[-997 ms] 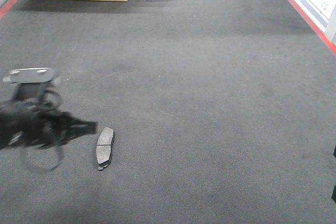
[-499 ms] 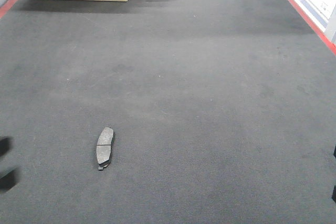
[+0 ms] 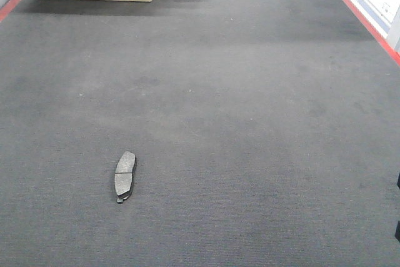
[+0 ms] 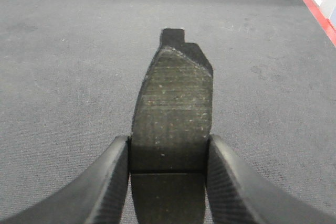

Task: Move and align brake pads A on conveyor
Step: 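Raise the open left gripper away from the placed pad, then lower the right gripper's brake pad onto the belt beside the first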

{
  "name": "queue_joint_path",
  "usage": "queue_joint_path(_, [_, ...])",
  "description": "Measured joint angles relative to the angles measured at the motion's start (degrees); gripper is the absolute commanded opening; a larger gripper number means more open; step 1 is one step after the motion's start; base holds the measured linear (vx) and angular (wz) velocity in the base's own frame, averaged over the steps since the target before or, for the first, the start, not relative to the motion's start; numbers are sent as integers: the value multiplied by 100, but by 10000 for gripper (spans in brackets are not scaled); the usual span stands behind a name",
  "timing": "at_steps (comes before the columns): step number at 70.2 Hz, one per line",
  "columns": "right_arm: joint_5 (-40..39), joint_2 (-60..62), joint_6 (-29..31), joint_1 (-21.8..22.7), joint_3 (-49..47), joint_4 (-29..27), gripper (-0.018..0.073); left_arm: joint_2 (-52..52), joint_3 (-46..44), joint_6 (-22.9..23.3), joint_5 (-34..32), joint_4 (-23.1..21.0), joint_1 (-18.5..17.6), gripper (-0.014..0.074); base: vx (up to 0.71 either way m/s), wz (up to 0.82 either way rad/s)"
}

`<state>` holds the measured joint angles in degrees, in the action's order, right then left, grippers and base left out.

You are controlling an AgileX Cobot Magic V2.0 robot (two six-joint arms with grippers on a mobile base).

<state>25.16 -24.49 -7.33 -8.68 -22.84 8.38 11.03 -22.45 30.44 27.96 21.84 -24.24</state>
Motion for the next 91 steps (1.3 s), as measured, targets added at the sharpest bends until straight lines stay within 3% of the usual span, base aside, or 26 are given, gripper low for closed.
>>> queue_joint_path(24, [-436, -140, 0, 0, 0, 0, 53, 0, 0, 0, -2, 0, 0, -6, 0, 0])
queue_joint_path(39, [-572, -1586, -37, 0, -129, -96, 57, 0, 0, 0, -7, 0, 0, -6, 0, 0])
queue_joint_path(69, [68, -5047, -42, -28, -2350, -487, 64, 0, 0, 0, -7, 4, 0, -6, 0, 0])
queue_joint_path(91, [919, -6999, -42, -793, -3843, -954, 69, 0, 0, 0, -7, 4, 0, -6, 0, 0])
